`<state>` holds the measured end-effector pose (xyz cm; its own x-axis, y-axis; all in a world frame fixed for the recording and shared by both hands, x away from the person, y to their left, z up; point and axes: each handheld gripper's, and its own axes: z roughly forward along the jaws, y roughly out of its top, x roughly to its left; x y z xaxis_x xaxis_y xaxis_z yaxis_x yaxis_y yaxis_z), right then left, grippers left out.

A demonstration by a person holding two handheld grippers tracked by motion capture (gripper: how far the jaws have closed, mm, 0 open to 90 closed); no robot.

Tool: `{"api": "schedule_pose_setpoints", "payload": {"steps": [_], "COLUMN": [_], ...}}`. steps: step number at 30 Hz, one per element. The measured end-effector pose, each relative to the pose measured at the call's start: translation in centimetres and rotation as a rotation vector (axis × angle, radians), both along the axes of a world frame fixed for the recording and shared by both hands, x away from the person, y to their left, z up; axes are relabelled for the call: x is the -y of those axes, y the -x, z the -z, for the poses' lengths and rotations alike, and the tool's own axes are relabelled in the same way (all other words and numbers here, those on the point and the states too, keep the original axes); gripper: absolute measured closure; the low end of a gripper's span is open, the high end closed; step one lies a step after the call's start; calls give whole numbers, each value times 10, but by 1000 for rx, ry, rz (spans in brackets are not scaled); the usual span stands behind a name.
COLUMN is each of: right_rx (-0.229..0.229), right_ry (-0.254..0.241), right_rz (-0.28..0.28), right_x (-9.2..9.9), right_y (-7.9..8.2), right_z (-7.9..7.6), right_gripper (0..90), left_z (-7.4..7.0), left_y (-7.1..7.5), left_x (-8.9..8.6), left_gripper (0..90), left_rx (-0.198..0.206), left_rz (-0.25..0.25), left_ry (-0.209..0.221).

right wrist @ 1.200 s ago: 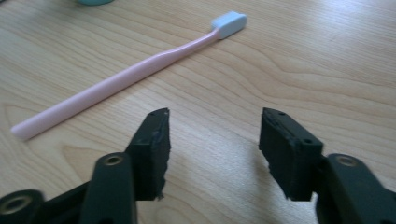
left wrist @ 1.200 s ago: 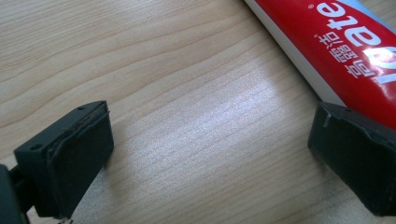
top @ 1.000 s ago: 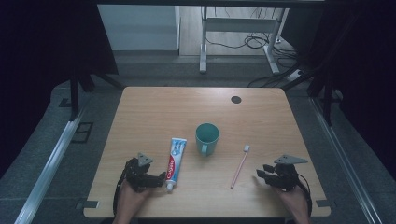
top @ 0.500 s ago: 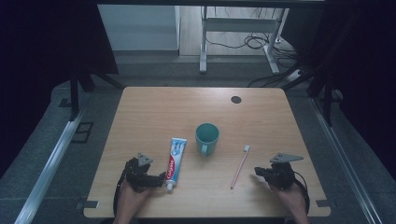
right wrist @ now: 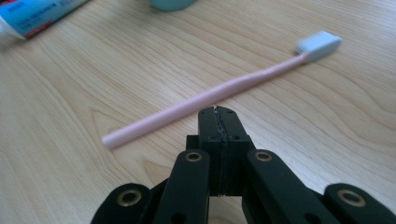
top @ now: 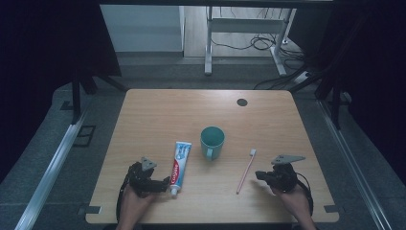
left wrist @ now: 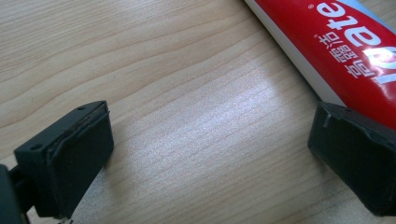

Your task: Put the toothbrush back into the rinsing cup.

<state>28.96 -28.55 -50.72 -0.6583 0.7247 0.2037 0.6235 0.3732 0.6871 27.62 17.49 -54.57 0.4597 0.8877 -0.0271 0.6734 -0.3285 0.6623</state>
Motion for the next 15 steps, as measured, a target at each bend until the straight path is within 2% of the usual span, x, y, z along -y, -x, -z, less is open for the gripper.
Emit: {"api": "schedule_pose_setpoints", "payload": {"steps": [8,15], "right_rx": [2,-12], "right_ry": [-15,-10], "right_rz": [-44,-85], "right_x": [-18,-35], "right_y": [-5,-8], "right_z": [-7,-4], "right_gripper": [888,887], "left_z": [0,0], "left_y": [0,0], "left_x": [0,0], "left_gripper": [2,2], "left_rx": [0,1], "left_rz": [0,0], "left_ry": [1,1]}}
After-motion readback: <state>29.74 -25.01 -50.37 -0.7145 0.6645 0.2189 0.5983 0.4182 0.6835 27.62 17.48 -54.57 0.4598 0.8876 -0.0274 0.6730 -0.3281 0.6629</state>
